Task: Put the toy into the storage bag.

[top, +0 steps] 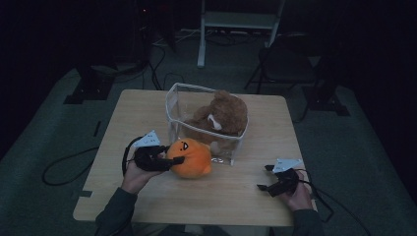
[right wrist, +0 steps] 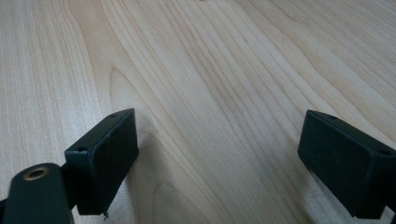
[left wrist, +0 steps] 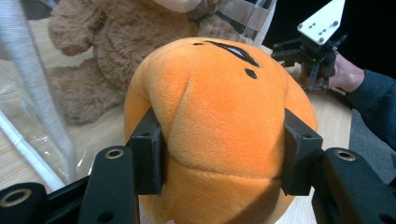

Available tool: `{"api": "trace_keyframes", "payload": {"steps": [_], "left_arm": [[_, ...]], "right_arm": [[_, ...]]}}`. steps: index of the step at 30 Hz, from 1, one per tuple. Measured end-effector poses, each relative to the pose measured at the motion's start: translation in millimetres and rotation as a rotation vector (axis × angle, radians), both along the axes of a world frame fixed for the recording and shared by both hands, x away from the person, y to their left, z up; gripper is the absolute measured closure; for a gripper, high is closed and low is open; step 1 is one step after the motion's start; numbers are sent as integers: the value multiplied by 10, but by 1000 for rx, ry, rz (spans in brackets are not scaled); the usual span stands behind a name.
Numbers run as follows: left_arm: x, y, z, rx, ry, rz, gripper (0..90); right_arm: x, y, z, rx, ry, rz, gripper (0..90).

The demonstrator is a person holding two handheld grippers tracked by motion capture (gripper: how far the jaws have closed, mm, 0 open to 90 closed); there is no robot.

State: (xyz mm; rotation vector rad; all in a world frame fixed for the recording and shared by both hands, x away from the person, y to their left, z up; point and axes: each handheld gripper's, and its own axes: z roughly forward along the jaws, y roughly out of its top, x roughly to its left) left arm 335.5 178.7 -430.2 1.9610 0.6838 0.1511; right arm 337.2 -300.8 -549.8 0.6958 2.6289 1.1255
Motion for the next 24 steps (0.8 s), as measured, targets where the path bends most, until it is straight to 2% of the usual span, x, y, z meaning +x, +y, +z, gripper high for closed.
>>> {"api": "trace_keyframes", "payload": {"steps": [11, 24], "left_arm": [[-8, 157, 37, 4, -3, 38, 453], [-26, 246, 83, 8, -15, 61, 453]], "right_arm": [[0, 0, 0, 0, 1, 0, 115], [0, 0, 0, 0, 0, 0, 115]]}}
